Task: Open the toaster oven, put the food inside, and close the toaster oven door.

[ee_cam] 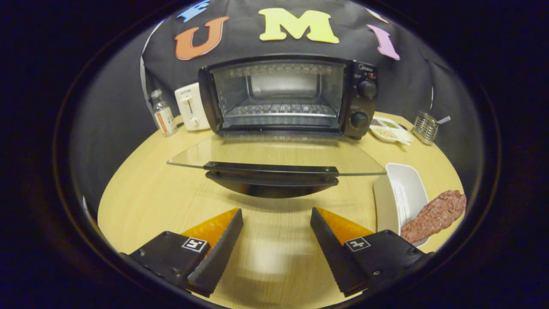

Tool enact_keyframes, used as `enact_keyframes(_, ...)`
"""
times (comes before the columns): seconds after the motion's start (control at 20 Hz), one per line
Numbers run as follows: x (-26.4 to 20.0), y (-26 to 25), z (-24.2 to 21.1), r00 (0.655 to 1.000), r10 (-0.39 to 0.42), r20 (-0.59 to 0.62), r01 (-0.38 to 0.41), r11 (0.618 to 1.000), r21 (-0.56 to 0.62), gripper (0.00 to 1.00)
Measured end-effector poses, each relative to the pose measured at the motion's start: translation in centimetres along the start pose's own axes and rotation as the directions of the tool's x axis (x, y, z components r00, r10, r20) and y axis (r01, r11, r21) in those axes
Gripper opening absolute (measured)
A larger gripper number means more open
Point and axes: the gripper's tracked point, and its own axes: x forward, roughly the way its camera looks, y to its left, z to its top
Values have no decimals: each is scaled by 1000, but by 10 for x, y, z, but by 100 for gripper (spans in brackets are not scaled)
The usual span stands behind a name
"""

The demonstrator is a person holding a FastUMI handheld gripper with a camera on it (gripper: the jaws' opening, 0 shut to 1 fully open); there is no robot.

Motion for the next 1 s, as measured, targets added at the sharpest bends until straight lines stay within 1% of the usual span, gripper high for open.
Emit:
enact_keyframes(0.05, -5, -2, 0, 1000, 6, 1, -6, 1000, -21, 100)
enact_keyframes(0.25, -38, -12, 40, 995, 35, 89, -28, 996, -80, 100)
enact_keyframes(0.45, -66, -15, 103, 981, 64, 184, -49, 995, -85, 100)
enact_keyframes(0.55, -69, -17, 141, 967, 45, 251, -26, 997, -78, 100)
enact_keyframes(0.65, -62, -15, 171, 956, 26, 294, -6, 998, -69, 100)
enact_keyframes(0.75, -44, -12, 188, 956, 2, 295, 13, 999, -48, 100)
enact_keyframes(0.9, -21, -7, 190, 964, -32, 264, 42, 999, -31, 100)
enact_keyframes(1.0, -14, -5, 182, 970, -40, 241, 43, 999, -5, 100)
